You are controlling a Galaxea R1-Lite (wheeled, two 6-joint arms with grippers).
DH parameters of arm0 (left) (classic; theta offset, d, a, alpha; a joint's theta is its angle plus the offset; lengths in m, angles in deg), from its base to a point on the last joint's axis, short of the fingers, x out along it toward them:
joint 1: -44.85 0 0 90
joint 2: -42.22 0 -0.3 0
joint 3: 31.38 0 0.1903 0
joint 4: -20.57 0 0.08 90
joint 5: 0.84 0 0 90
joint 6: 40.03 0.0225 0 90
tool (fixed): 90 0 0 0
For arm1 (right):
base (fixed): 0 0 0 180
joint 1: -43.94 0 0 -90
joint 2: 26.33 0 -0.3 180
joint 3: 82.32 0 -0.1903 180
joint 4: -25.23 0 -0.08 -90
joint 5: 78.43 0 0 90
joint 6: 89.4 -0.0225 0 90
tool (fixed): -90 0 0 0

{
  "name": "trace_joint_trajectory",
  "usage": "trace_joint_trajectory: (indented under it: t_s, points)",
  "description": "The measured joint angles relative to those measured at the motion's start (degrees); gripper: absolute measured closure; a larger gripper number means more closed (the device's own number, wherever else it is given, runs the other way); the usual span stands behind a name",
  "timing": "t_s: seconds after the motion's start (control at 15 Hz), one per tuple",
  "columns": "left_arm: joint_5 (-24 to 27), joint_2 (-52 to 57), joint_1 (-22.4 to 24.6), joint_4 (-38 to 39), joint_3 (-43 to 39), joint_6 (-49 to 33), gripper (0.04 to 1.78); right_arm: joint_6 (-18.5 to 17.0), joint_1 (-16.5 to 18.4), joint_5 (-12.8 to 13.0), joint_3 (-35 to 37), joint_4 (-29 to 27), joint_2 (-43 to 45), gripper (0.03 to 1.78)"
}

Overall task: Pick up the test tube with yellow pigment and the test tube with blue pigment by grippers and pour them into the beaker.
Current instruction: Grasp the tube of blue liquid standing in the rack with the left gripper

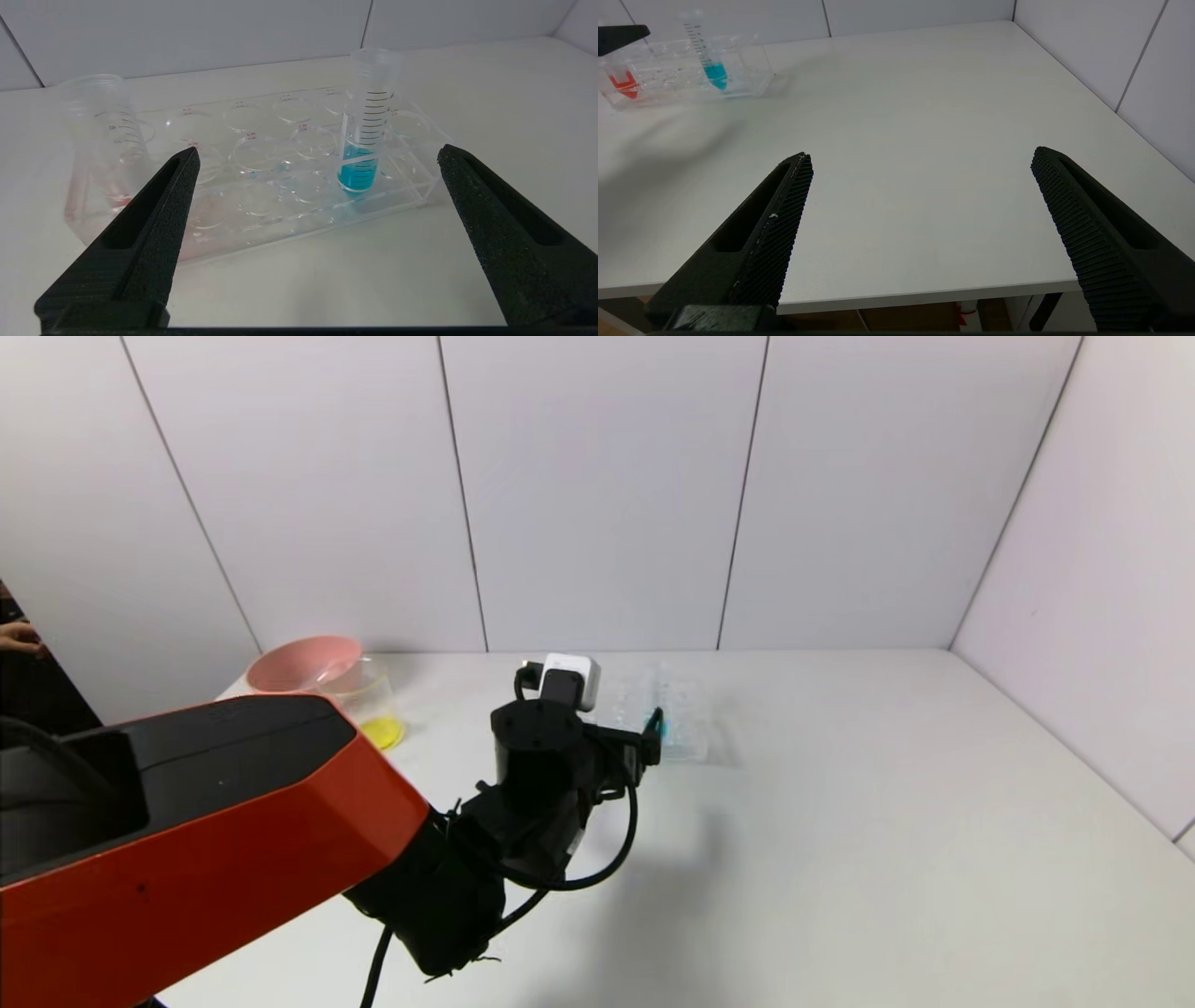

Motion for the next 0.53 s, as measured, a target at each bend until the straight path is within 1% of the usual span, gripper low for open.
trace_joint_trajectory:
  t_s: [0.2, 0.53]
  points:
    - [-0.1, -2.4, -0.7, -1.1, 3.7, 0.1, 0.04, 0.0, 0.0, 0.0, 0.0, 0.0, 0.0, 0.1]
    - [-0.2, -5.7, -0.8, -5.5, 12.0, 0.0, 0.04, 0.0, 0.0, 0.0, 0.0, 0.0, 0.0, 0.1]
